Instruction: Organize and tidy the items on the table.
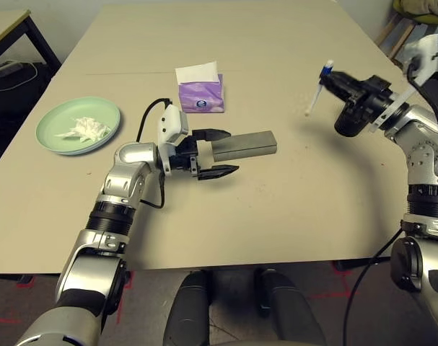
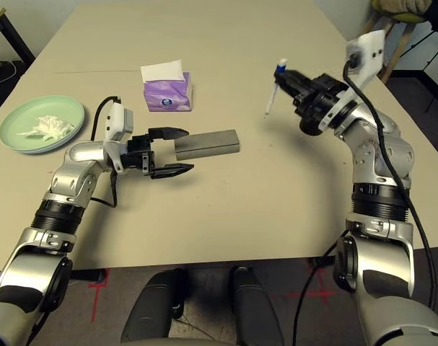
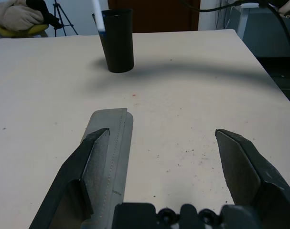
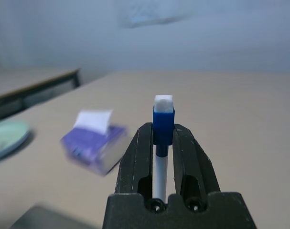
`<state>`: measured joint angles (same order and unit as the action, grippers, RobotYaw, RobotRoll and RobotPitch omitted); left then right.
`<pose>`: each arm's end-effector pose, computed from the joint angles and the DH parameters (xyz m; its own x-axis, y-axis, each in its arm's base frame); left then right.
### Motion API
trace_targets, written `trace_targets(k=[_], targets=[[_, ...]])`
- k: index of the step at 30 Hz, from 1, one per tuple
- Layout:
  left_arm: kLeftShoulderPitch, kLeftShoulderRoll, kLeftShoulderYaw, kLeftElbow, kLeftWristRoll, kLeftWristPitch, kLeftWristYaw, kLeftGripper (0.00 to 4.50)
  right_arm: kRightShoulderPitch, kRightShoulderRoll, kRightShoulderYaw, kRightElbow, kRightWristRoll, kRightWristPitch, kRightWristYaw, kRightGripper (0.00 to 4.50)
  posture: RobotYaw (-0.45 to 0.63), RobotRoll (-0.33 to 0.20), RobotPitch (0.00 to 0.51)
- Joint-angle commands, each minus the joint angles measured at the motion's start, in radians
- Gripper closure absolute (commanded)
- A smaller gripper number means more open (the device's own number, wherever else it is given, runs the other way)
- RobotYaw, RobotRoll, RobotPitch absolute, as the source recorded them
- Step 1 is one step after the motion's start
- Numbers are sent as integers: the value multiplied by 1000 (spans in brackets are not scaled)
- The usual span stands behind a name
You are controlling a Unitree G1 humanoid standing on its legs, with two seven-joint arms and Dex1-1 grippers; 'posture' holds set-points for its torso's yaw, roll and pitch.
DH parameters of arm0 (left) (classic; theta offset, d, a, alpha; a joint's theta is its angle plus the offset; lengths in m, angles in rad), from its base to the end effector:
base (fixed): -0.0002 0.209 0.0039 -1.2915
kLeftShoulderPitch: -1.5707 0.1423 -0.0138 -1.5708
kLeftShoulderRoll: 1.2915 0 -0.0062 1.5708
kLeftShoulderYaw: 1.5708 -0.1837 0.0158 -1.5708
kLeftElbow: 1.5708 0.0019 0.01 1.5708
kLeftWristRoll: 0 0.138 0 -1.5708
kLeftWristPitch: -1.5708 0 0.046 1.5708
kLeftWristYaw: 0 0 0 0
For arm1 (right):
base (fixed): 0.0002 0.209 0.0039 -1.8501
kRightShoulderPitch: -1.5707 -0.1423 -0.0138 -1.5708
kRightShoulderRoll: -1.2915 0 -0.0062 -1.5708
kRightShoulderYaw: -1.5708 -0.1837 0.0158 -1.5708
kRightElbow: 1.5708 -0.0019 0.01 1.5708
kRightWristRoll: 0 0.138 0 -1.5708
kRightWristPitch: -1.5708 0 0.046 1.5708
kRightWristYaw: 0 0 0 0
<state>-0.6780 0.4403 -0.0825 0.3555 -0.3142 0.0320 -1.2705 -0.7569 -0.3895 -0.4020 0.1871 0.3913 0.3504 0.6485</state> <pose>0.3165 0.1956 0.1662 0.2258 -0.9715 -0.0723 0.9352 0.1954 0.2954 0.3003 -0.2512 0.2210 0.8123 0.4296 0.3945 -0.4692 0.8831 0.0046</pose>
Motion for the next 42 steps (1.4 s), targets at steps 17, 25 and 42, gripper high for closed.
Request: trace_targets(k=[17, 25, 42], targets=[[-6, 12, -8, -9, 8, 2, -3, 0, -59, -53, 3, 78, -167, -41, -562, 4096, 95, 0, 135], [-31, -3, 12, 6, 0, 0, 34, 0, -119, -78, 15, 89, -158, 69, -569, 4096, 100, 0, 132], [-73, -27, 49, 28, -11, 46, 119, 0, -114, -81, 42, 77, -155, 94, -556, 4096, 107, 0, 129]])
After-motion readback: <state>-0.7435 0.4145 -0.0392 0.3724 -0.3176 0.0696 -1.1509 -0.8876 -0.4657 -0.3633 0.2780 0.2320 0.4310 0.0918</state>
